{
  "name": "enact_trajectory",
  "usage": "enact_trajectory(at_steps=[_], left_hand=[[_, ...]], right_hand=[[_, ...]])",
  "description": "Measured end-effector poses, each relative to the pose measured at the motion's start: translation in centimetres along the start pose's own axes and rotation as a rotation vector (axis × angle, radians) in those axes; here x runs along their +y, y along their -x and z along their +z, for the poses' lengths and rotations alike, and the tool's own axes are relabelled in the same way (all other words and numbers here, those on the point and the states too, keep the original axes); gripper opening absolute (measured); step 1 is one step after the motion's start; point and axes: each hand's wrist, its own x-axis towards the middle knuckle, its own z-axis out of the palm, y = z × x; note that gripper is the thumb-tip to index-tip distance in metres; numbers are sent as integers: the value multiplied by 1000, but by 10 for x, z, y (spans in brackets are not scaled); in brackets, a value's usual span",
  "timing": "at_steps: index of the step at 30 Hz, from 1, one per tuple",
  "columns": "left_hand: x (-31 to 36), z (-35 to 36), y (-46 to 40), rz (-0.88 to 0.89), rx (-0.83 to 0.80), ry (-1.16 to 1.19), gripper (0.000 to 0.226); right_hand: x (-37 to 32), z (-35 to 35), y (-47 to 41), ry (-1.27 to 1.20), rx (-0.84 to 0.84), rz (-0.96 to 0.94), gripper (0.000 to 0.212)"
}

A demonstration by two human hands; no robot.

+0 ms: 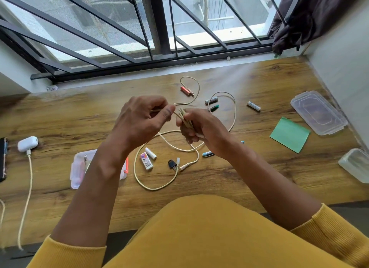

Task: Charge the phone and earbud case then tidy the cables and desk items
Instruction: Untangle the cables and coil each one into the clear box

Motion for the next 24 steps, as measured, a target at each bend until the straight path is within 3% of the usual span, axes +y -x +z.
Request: enact_trajectory(at_steps=[3, 8, 11, 15, 20, 24], left_hand=[[-10, 6, 0, -14, 16, 65, 23], [-15, 24, 3, -29, 60, 178, 27], [-14, 36, 7, -50, 118, 310, 16], [-10, 46, 7, -25, 106, 377, 33], [-8, 47, 5, 5, 185, 317, 49], [-9, 48, 5, -54, 244, 345, 45]], right_hand=[[-3, -2, 3, -61, -150, 61, 34], [-11, -1, 6, -150, -258, 83, 19], [-16, -1, 7, -223, -317, 89, 18], [-19, -3, 7, -319, -399, 85, 26], [-14, -5, 4, -359, -394, 61, 29], [-9, -5, 1, -269, -241, -4, 33]])
